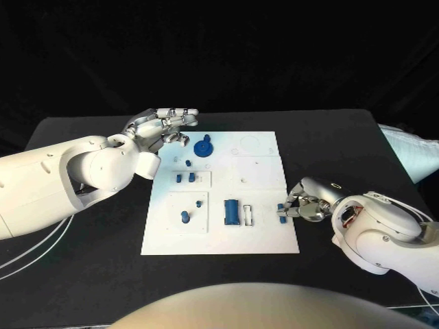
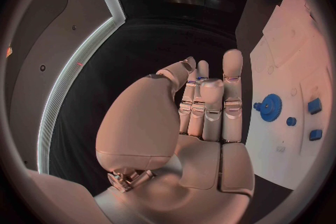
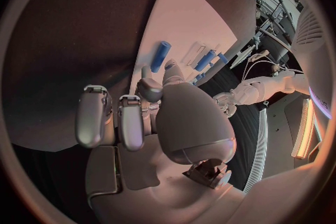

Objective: Assemble the parts on the task board

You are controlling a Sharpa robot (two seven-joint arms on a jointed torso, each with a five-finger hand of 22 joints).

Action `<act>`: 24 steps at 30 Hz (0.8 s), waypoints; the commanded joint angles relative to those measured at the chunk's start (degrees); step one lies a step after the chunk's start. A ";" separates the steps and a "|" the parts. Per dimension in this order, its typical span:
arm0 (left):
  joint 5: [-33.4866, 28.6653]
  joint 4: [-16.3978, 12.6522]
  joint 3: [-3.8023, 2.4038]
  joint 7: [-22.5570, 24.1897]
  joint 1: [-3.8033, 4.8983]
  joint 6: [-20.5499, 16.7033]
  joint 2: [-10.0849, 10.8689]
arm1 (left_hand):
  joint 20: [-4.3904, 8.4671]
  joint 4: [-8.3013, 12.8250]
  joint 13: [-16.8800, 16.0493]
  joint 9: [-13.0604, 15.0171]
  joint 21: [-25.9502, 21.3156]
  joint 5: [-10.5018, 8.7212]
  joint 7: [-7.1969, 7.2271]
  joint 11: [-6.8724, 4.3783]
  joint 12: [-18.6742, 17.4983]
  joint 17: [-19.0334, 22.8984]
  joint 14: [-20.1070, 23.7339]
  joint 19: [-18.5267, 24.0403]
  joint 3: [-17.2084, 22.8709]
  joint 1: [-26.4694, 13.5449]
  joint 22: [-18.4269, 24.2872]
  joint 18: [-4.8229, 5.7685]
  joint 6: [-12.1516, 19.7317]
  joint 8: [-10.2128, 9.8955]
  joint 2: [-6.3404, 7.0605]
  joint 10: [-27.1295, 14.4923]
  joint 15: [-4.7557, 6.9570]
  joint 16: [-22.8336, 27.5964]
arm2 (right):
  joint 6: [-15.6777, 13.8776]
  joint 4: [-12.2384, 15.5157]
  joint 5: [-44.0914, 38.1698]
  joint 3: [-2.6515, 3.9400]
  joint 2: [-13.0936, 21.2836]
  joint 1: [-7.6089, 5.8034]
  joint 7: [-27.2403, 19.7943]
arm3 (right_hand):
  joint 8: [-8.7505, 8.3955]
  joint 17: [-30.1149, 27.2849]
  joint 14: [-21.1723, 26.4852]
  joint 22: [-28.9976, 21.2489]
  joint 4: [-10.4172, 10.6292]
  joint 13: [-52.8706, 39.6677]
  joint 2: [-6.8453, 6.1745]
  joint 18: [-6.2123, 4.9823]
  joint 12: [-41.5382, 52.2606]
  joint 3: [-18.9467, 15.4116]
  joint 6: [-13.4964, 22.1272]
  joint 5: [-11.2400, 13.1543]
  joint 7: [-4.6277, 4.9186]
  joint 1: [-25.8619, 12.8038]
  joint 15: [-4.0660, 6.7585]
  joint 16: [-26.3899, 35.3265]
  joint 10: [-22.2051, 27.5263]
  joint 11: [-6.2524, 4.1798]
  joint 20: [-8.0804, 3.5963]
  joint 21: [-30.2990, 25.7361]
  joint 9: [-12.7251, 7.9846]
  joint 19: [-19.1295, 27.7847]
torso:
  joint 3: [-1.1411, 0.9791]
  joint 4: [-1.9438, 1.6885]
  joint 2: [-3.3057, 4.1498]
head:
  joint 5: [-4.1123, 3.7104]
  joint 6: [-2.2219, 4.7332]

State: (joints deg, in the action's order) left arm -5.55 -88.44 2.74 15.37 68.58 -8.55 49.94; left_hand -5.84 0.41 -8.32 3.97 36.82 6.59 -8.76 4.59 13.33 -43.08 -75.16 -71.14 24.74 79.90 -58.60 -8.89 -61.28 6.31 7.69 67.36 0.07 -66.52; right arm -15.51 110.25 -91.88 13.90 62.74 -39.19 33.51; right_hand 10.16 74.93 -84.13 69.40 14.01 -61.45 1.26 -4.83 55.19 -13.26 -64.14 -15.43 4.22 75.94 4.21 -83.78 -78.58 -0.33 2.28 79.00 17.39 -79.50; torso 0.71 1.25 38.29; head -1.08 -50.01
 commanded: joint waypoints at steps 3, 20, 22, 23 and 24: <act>0.11 -0.13 -0.03 0.17 0.00 1.19 -0.05 | -0.01 -0.03 -0.11 -0.07 -0.22 -0.17 -0.27 0.03 0.34 0.16 0.43 0.57 -0.35 -0.22 0.11 -0.99 0.26 0.23 -0.54 -0.35 -0.09 0.27 | 3.91 -0.35 -4.54 -0.02 -0.70 0.27 0.49 | 0.03 1.30 -3.43 0.07 0.32 0.11 0.21 0.39 -0.29 0.10 -0.43 -0.12 -0.17 -0.34 -0.10 0.11 0.05 -0.06 0.02 -0.26 0.15 0.18 | 0.06 -0.09 -0.01 | 0.07 0.01; 0.45 -0.14 -0.03 0.11 -0.01 1.23 -0.03 | -0.01 -0.03 -0.11 -0.07 -0.22 -0.17 -0.27 0.03 0.34 0.16 0.43 0.57 -0.35 -0.22 0.11 -0.99 0.26 0.23 -0.54 -0.35 -0.09 0.27 | 12.59 -0.11 -17.40 -0.36 -3.26 1.17 0.38 | -0.50 1.86 -3.50 0.93 -4.27 -0.19 -0.57 0.59 -0.86 5.74 -1.05 9.00 -0.56 9.65 0.38 -0.04 0.03 -0.57 -0.48 0.04 1.40 -0.20 | 0.06 -0.23 0.02 | 0.28 0.01; 0.50 -0.14 -0.03 0.12 -0.01 1.24 -0.03 | -0.01 -0.03 -0.11 -0.07 -0.22 -0.17 -0.27 0.03 0.34 0.16 0.43 0.57 -0.35 -0.22 0.11 -0.99 0.26 0.23 -0.54 -0.35 -0.09 0.27 | 13.07 -0.22 -18.63 -0.45 -3.63 1.23 0.35 | -0.61 1.91 -3.50 1.02 -4.59 -0.36 -0.81 0.61 -0.76 6.58 -1.10 9.33 -0.55 10.29 0.38 -0.05 0.00 -0.57 -0.47 0.07 1.47 -0.23 | 0.08 -0.25 0.00 | 0.31 0.01; 0.52 -0.15 -0.03 0.12 -0.01 1.24 -0.03 | -0.01 -0.03 -0.11 -0.07 -0.22 -0.17 -0.27 0.03 0.34 0.16 0.43 0.57 -0.35 -0.22 0.11 -0.99 0.26 0.23 -0.54 -0.35 -0.09 0.27 | 13.25 -0.27 -19.11 -0.49 -3.81 1.25 0.34 | -0.66 1.95 -3.51 1.08 -4.75 -0.42 -0.90 0.63 -0.73 6.99 -1.15 9.37 -0.55 10.61 0.39 -0.06 0.00 -0.58 -0.47 0.10 1.50 -0.26 | 0.07 -0.27 0.01 | 0.35 0.01; 0.54 -0.15 -0.03 0.12 -0.01 1.24 -0.03 | -0.01 -0.03 -0.11 -0.07 -0.22 -0.17 -0.27 0.03 0.34 0.16 0.43 0.57 -0.35 -0.22 0.11 -0.99 0.26 0.23 -0.54 -0.35 -0.09 0.27 | 13.39 -0.31 -19.50 -0.53 -3.98 1.27 0.33 | -0.70 1.99 -3.52 1.11 -4.90 -0.48 -0.97 0.63 -0.71 7.37 -1.20 9.38 -0.56 10.90 0.39 -0.07 0.01 -0.59 -0.47 0.11 1.52 -0.28 | 0.07 -0.28 0.03 | 0.38 0.01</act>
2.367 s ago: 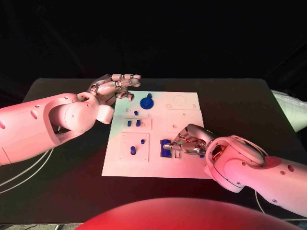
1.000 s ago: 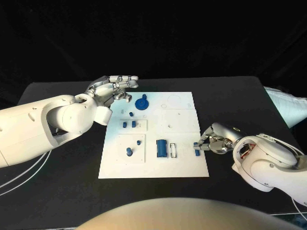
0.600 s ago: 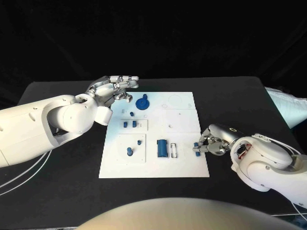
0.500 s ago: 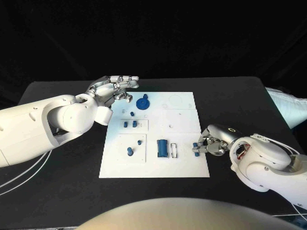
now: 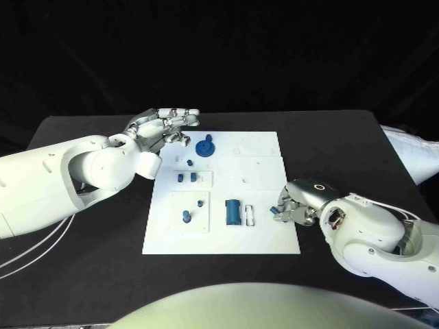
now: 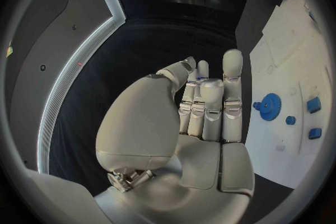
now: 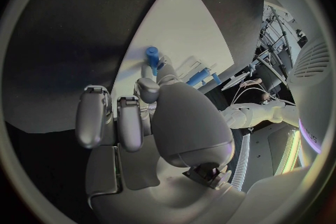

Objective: Assemble the parts on the task board

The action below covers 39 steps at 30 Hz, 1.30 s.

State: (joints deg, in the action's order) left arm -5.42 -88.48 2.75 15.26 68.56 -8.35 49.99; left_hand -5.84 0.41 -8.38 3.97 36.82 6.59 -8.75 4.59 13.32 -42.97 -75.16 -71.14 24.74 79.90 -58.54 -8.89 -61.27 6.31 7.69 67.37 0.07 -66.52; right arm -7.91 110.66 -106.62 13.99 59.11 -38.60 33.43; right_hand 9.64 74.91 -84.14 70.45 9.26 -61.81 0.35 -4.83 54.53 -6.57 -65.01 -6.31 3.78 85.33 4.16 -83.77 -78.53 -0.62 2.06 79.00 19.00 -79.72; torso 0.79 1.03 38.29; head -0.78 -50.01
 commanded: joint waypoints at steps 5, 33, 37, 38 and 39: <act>0.51 -0.12 -0.03 0.23 0.02 1.05 -0.07 | -0.01 -0.04 -0.06 -0.06 -0.22 -0.17 -0.27 0.03 0.35 0.05 0.43 0.57 -0.35 -0.22 0.05 -0.99 0.26 0.23 -0.54 -0.36 -0.09 0.27 | 5.72 -0.80 -5.58 -0.72 -0.84 0.73 0.42 | -0.54 2.11 -3.52 0.12 -0.62 -0.24 -0.07 0.65 -0.19 3.04 -0.48 -1.19 -0.08 2.73 0.48 -0.10 0.12 -0.35 -0.29 0.11 -0.05 -0.08 | 0.01 -0.10 0.00 | 0.07 0.01; 0.80 -0.44 -0.05 0.26 0.02 1.05 0.03 | -0.01 -0.02 -0.09 -0.06 -0.35 -0.15 -0.25 0.02 0.44 0.07 0.46 0.60 -0.41 -0.21 0.13 -1.01 0.26 0.25 -0.61 -0.44 -0.09 0.26 | -15.37 1.59 22.71 -0.43 -1.48 0.49 1.17 | -1.26 3.10 -3.74 1.18 4.95 -1.58 -6.90 0.79 -0.04 27.56 -0.27 -7.46 -0.26 -8.89 0.51 -0.46 -1.46 -0.39 -0.34 0.63 3.33 -0.59 | 0.08 -0.26 0.07 | 0.17 0.01; 0.80 -0.47 -0.06 0.24 0.02 1.03 0.03 | -0.01 -0.02 -0.09 -0.06 -0.35 -0.15 -0.25 0.02 0.44 0.07 0.46 0.60 -0.41 -0.21 0.13 -1.01 0.26 0.25 -0.61 -0.44 -0.09 0.26 | -14.44 1.33 25.18 -0.42 -2.01 0.47 1.20 | -1.27 3.09 -3.74 1.17 5.09 -1.74 -7.37 0.79 0.05 27.54 -0.36 -8.99 -0.26 -10.06 0.51 -0.46 -1.52 -0.38 -0.34 0.61 3.55 -0.59 | 0.08 -0.23 0.03 | 0.17 0.01; 0.80 -0.48 -0.06 0.24 0.02 1.04 0.02 | -0.01 -0.02 -0.09 -0.06 -0.35 -0.15 -0.25 0.02 0.44 0.07 0.46 0.60 -0.41 -0.21 0.13 -1.01 0.26 0.25 -0.61 -0.44 -0.09 0.26 | -14.29 1.25 25.55 -0.42 -2.19 0.46 1.21 | -1.26 3.10 -3.74 1.17 5.10 -1.75 -7.41 0.79 0.05 27.51 -0.38 -9.22 -0.26 -10.26 0.51 -0.46 -1.53 -0.38 -0.35 0.61 3.60 -0.59 | 0.10 -0.24 0.02 | 0.17 0.01; 0.80 -0.50 -0.06 0.24 0.02 1.06 0.00 | -0.01 -0.02 -0.09 -0.06 -0.35 -0.15 -0.25 0.02 0.44 0.07 0.46 0.60 -0.41 -0.21 0.13 -1.01 0.26 0.25 -0.61 -0.44 -0.09 0.26 | -13.96 1.13 25.98 -0.42 -2.48 0.45 1.22 | -1.26 3.12 -3.74 1.18 5.11 -1.77 -7.45 0.79 0.05 27.48 -0.40 -9.37 -0.25 -10.43 0.51 -0.47 -1.54 -0.38 -0.35 0.62 3.64 -0.60 | 0.08 -0.27 0.03 | 0.17 0.01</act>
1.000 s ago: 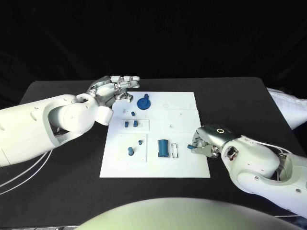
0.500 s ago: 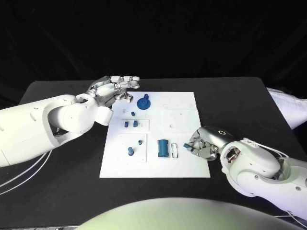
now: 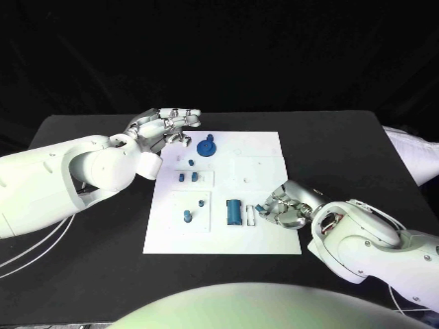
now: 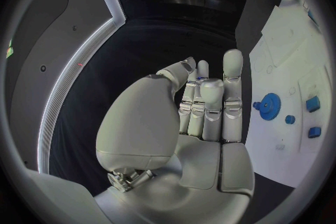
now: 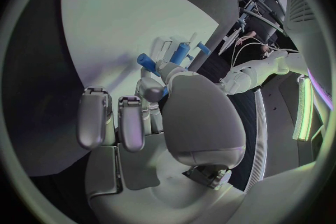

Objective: Assemble the parts on the task board

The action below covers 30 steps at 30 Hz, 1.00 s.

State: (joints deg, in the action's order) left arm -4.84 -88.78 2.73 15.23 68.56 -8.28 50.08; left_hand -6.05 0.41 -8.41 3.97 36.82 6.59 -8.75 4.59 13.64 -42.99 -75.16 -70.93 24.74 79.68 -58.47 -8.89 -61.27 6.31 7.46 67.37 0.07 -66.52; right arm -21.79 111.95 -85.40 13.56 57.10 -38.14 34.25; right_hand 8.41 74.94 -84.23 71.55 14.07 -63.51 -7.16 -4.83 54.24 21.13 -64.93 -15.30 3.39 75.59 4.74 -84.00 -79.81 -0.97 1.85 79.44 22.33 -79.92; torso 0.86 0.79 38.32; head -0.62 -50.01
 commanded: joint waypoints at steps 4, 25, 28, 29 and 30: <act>0.22 -0.21 -0.05 0.23 0.02 1.00 -0.13 | 0.19 -0.02 -0.05 -0.06 -0.35 -0.15 -0.25 0.02 0.12 0.08 0.45 0.39 -0.41 0.02 0.06 -1.01 0.26 0.25 -0.39 -0.45 -0.09 0.26 | 1.21 -0.66 5.31 0.00 -1.13 -0.06 0.49 | 0.00 3.15 -3.66 0.12 0.34 0.04 0.03 0.79 0.16 -0.33 -0.56 -0.87 0.11 -1.17 -0.07 -0.27 -0.25 -0.03 -0.15 0.19 0.43 -0.42 | -0.02 -0.05 0.01 | 0.04 0.01; 0.22 -0.23 -0.06 0.02 0.03 1.19 -0.27 | 0.19 -0.01 -0.09 -0.06 -0.42 -0.15 -0.25 0.02 0.26 0.18 0.50 0.37 -0.51 0.02 0.10 -1.01 0.28 0.28 -0.47 -0.56 -0.09 0.27 | 3.89 -2.20 3.07 -0.05 -3.70 -0.31 0.80 | 0.76 4.29 -3.88 1.14 1.45 -2.69 0.78 0.98 3.48 -4.27 -2.20 -5.22 -0.53 -5.85 0.29 -0.85 -1.76 -0.50 -0.43 0.75 1.71 -1.02 | -0.09 -0.03 0.05 | 0.33 0.01; 0.22 -0.21 -0.06 0.00 0.03 1.22 -0.33 | 0.18 -0.05 -0.10 -0.06 -0.45 -0.16 -0.27 0.04 0.29 0.18 0.50 0.37 -0.56 -0.04 0.12 -1.01 0.29 0.29 -0.48 -0.60 -0.10 0.25 | 4.54 -2.21 2.78 -0.05 -3.81 -0.33 0.81 | 0.88 4.64 -3.94 1.37 1.55 -3.41 0.95 1.03 4.36 -4.90 -2.44 -5.61 -0.63 -6.22 0.36 -1.03 -2.07 -0.59 -0.50 0.88 1.87 -1.14 | -0.08 -0.05 0.06 | 0.30 0.01; 0.22 -0.20 -0.06 -0.01 0.03 1.24 -0.35 | 0.18 -0.05 -0.10 -0.06 -0.45 -0.16 -0.27 0.04 0.29 0.18 0.50 0.37 -0.56 -0.04 0.12 -1.01 0.29 0.29 -0.48 -0.60 -0.10 0.25 | 4.72 -2.22 2.68 -0.05 -3.83 -0.34 0.82 | 0.91 4.73 -3.96 1.41 1.63 -3.58 1.00 1.04 4.55 -5.15 -2.50 -5.68 -0.65 -6.41 0.38 -1.08 -2.14 -0.61 -0.52 0.91 1.93 -1.17 | -0.08 -0.06 0.06 | 0.30 0.01; 0.22 -0.20 -0.06 -0.02 0.03 1.26 -0.36 | 0.18 -0.05 -0.10 -0.06 -0.45 -0.16 -0.27 0.04 0.29 0.18 0.50 0.37 -0.56 -0.04 0.12 -1.01 0.29 0.29 -0.48 -0.60 -0.10 0.25 | 4.89 -2.23 2.59 -0.05 -3.85 -0.34 0.82 | 0.93 4.83 -3.97 1.45 1.69 -3.71 1.05 1.05 4.71 -5.33 -2.55 -5.72 -0.67 -6.53 0.39 -1.13 -2.20 -0.62 -0.54 0.93 1.96 -1.19 | -0.08 -0.07 0.06 | 0.28 0.01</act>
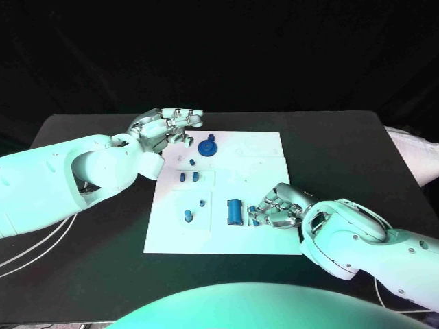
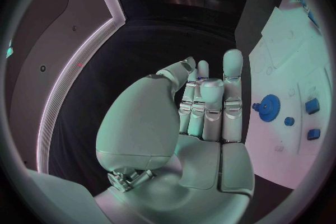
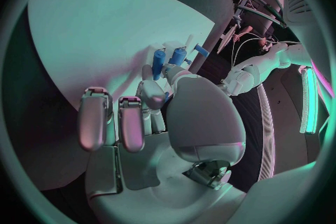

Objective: Assemble the parts on the task board

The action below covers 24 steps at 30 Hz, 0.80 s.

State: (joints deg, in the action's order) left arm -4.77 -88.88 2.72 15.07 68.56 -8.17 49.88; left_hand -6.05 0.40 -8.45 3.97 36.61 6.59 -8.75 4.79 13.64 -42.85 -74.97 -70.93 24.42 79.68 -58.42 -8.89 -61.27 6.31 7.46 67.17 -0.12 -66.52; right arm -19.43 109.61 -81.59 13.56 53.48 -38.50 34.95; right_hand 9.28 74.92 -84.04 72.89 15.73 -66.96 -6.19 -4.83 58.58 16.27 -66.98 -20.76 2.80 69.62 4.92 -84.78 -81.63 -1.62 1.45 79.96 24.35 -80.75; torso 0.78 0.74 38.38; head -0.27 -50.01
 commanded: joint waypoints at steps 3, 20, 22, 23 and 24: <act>0.15 -0.09 -0.05 0.11 0.03 1.17 -0.19 | 0.18 -0.05 -0.06 -0.06 -0.24 -0.15 -0.27 -0.16 0.29 0.04 0.31 0.37 -0.24 -0.04 0.07 -1.01 0.29 0.29 -0.48 -0.40 0.09 0.25 | 2.84 0.09 -1.51 -0.04 -0.30 0.00 0.14 | 0.14 5.14 -4.22 0.30 0.21 -0.74 0.33 1.09 0.93 -1.01 -0.67 -0.34 -0.16 -0.95 0.26 -0.50 -0.58 -0.03 -0.19 0.51 0.06 -0.47 | 0.00 0.00 0.04 | -0.06 0.01; 0.15 0.02 -0.05 0.04 0.03 1.29 -0.37 | 0.18 -0.09 -0.07 -0.06 -0.24 -0.16 -0.28 -0.15 0.34 0.09 0.33 0.35 -0.30 -0.11 0.07 -1.01 0.30 0.30 -0.51 -0.45 0.08 0.26 | 1.57 0.31 -2.72 -0.04 -0.73 -0.08 -0.11 | -0.09 5.55 -4.25 0.60 0.93 -1.92 1.54 1.14 1.49 -9.77 -1.12 5.27 -0.32 -8.80 0.34 -0.70 -0.86 -0.12 -0.25 0.61 0.51 -0.58 | -0.02 -0.04 0.01 | -0.06 0.01; 0.15 0.03 -0.05 0.03 0.03 1.31 -0.37 | 0.18 -0.09 -0.07 -0.06 -0.24 -0.16 -0.28 -0.15 0.34 0.09 0.33 0.35 -0.30 -0.11 0.07 -1.01 0.30 0.30 -0.51 -0.45 0.08 0.26 | 1.44 0.43 -2.88 -0.04 -0.72 -0.08 -0.18 | -0.13 5.81 -4.29 0.79 0.94 -2.27 2.02 1.18 1.70 -11.89 -1.24 8.00 -0.38 -9.83 0.38 -0.82 -0.95 -0.17 -0.29 0.71 0.64 -0.66 | -0.02 -0.02 0.02 | -0.06 0.01; 0.15 0.03 -0.05 0.02 0.03 1.31 -0.36 | 0.18 -0.09 -0.07 -0.06 -0.24 -0.16 -0.28 -0.15 0.34 0.09 0.33 0.35 -0.30 -0.11 0.07 -1.01 0.30 0.30 -0.51 -0.45 0.08 0.26 | 1.39 0.51 -3.00 -0.04 -0.68 -0.08 -0.20 | -0.14 5.84 -4.29 0.85 0.96 -2.33 2.08 1.19 1.72 -12.38 -1.27 8.40 -0.40 -10.01 0.38 -0.84 -0.97 -0.16 -0.30 0.73 0.67 -0.69 | -0.02 -0.03 0.02 | -0.06 0.01; 0.15 0.02 -0.05 0.01 0.03 1.32 -0.35 | 0.18 -0.09 -0.07 -0.06 -0.24 -0.16 -0.28 -0.15 0.34 0.09 0.33 0.35 -0.30 -0.11 0.07 -1.01 0.30 0.30 -0.51 -0.45 0.08 0.26 | 1.38 0.59 -3.14 -0.04 -0.62 -0.08 -0.22 | -0.14 5.86 -4.30 0.87 0.96 -2.35 2.12 1.19 1.72 -12.57 -1.27 8.52 -0.40 -10.05 0.38 -0.84 -0.97 -0.16 -0.31 0.75 0.68 -0.70 | -0.02 -0.05 0.02 | -0.06 0.01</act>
State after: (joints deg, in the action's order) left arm -4.76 -88.78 2.72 14.90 68.56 -7.98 49.62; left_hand -6.05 0.40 -8.44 3.97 36.61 6.59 -8.75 4.60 13.64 -42.86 -74.97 -70.93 24.42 79.68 -58.43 -8.88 -61.27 6.31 7.46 66.94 -0.12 -66.52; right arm -18.24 109.93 -83.51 13.56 52.93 -38.63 35.14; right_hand 9.51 74.91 -84.03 73.69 16.66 -69.26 -3.92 -4.83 60.09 4.01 -67.84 -12.50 2.37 60.15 4.92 -85.44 -82.18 -1.88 1.24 80.55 24.96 -80.95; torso 0.76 0.71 38.40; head -0.32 -50.01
